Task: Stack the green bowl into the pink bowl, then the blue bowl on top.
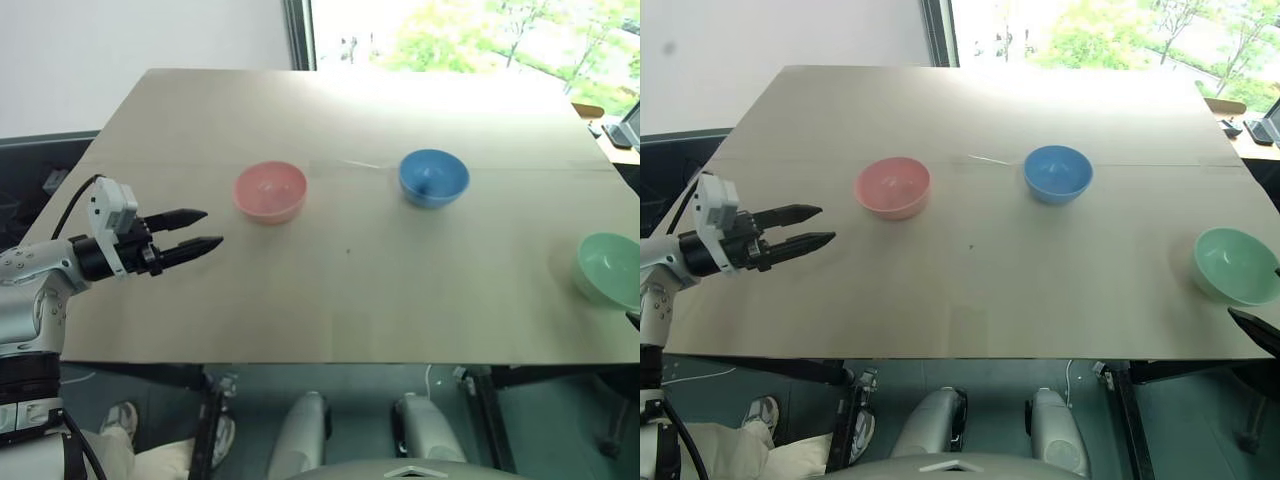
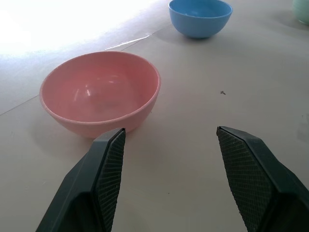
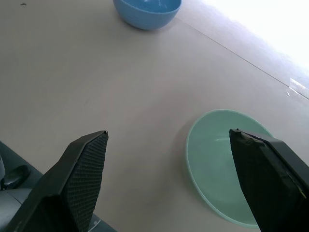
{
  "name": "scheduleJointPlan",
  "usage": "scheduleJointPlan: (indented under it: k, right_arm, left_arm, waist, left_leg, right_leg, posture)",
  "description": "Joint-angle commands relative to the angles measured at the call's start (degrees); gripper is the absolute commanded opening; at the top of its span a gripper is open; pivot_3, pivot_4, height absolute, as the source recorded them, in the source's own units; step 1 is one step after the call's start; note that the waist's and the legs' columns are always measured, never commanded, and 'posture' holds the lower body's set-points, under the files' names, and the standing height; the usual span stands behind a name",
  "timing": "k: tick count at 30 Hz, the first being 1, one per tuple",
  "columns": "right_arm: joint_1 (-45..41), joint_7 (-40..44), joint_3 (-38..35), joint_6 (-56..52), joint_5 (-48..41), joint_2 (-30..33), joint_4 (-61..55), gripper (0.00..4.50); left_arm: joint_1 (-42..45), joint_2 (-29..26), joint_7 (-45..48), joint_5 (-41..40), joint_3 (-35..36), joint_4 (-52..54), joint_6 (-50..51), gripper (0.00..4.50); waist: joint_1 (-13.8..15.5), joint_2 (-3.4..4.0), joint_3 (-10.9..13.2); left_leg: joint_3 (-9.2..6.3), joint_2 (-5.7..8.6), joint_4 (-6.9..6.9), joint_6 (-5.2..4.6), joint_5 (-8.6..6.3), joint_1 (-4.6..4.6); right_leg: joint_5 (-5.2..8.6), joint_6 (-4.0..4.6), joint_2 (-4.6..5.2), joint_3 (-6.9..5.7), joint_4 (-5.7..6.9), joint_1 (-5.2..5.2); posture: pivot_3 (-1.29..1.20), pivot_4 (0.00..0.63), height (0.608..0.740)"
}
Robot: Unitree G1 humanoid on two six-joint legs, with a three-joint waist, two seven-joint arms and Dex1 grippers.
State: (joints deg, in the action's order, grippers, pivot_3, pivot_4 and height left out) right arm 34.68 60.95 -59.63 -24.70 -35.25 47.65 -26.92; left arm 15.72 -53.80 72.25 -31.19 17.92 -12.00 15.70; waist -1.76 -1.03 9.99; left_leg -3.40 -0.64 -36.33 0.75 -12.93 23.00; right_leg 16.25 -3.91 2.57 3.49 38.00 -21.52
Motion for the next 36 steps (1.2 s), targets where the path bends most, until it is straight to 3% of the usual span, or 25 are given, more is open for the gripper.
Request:
scheduleJointPlan:
  k: [1, 12, 16, 20, 23, 27, 32, 34, 35, 36]
  right_arm:
    - [-1.0, -0.9, 0.5, -0.3, -0.6, 0.3, -1.9, 4.22]
    - [-6.9, -5.6, 6.7, -2.3, -0.7, 0.3, -5.5, 4.22]
    - [-15.9, -9.0, 18.6, -1.9, -2.3, 0.8, -10.3, 4.22]
    - [-32.5, -12.9, 35.9, -1.3, -3.6, -2.0, -14.3, 4.22]
    - [-39.4, -14.2, 44.4, -1.3, -1.7, -4.2, -13.7, 4.22]
    - [-42.6, -14.6, 50.6, 1.0, 1.8, -6.5, -11.7, 4.22]
    - [-43.4, -15.0, 52.6, 2.5, 4.0, -7.8, -10.4, 4.22]
    - [-43.2, -15.2, 52.6, 3.0, 4.5, -7.9, -10.1, 4.34]
    - [-43.2, -15.4, 52.8, 3.0, 4.7, -8.0, -10.1, 4.34]
    - [-43.2, -15.6, 52.9, 3.1, 4.9, -8.2, -10.1, 4.34]
  left_arm:
    - [1.0, 0.5, -0.7, -0.5, 1.1, 1.7, -0.6, 3.20]
    - [3.8, 5.0, -4.6, -0.5, -0.9, 5.5, 1.7, 3.20]
    - [7.5, 5.3, -16.0, 9.8, -7.2, 9.1, 3.3, 3.20]
    - [18.7, 4.3, -19.3, 20.3, -17.7, 8.7, 7.0, 3.20]
    - [22.4, 3.1, -19.2, 26.7, -23.7, 7.0, 7.7, 3.20]
    - [24.2, 2.7, -17.8, 33.1, -30.2, 7.0, 7.6, 3.20]
    - [25.3, 4.4, -15.3, 34.3, -32.7, 6.5, 8.4, 3.20]
    - [26.4, 5.4, -15.1, 34.7, -32.9, 5.4, 8.1, 2.46]
    - [27.0, 5.7, -14.8, 34.6, -32.7, 5.0, 8.0, 2.46]
    - [27.3, 5.9, -14.5, 34.6, -32.6, 4.7, 7.9, 1.85]
  waist:
    - [0.0, 0.00, 0.0]
    - [0.1, -0.03, 0.0]
    - [-0.1, -0.10, 0.0]
    - [-0.3, -0.16, 0.1]
    - [-0.3, -0.19, 0.1]
    - [-0.3, -0.16, 0.1]
    - [-0.2, -0.14, 0.1]
    - [0.0, -0.15, 0.1]
    - [-0.1, -0.15, 0.1]
    - [-0.1, -0.15, 0.1]
  left_leg:
    - [0.00, 0.00, 0.00, 0.00, 0.00, 0.00]
    - [0.00, 0.01, -0.01, 0.00, 0.00, 0.01]
    - [-0.01, 0.01, -0.05, 0.00, 0.00, -0.05]
    - [-0.07, -0.01, -0.16, 0.01, 0.01, -0.07]
    - [-0.15, 0.01, -0.18, 0.01, 0.01, 0.13]
    - [-0.24, 0.04, -0.20, 0.02, 0.01, 0.78]
    - [-0.33, 0.05, -0.44, 0.09, 0.05, 1.39]
    - [-0.45, 0.06, -0.81, 0.01, 0.01, 1.50]
    - [-0.47, 0.07, -0.89, 0.01, 0.00, 1.50]
    - [-0.48, 0.09, -1.01, 0.01, 0.00, 1.26]
  right_leg:
    - [0.00, 0.00, 0.00, 0.00, 0.00, 0.00]
    - [-0.01, -0.01, 0.00, 0.01, 0.01, 0.00]
    - [-0.02, -0.02, -0.01, 0.01, 0.07, 0.03]
    - [-0.04, -0.04, -0.14, 0.01, 0.13, 0.07]
    - [-0.05, -0.04, -0.17, -0.03, 0.07, -0.03]
    - [-0.05, -0.03, -0.15, -0.13, 0.05, -0.65]
    - [-0.06, -0.01, -0.13, -0.23, 0.28, -1.21]
    - [-0.06, -0.01, -0.13, -0.34, 0.55, -1.24]
    - [-0.06, -0.02, -0.13, -0.35, 0.62, -1.23]
    - [-0.06, -0.02, -0.14, -0.34, 0.93, -1.08]
  posture:
    - [0.00, 0.150, 0.740]
    - [0.00, 0.150, 0.740]
    - [0.00, 0.150, 0.740]
    - [0.00, 0.150, 0.740]
    - [0.00, 0.150, 0.740]
    - [0.00, 0.150, 0.740]
    - [0.00, 0.150, 0.740]
    - [0.00, 0.150, 0.740]
    - [0.00, 0.150, 0.740]
    - [0.00, 0.150, 0.740]
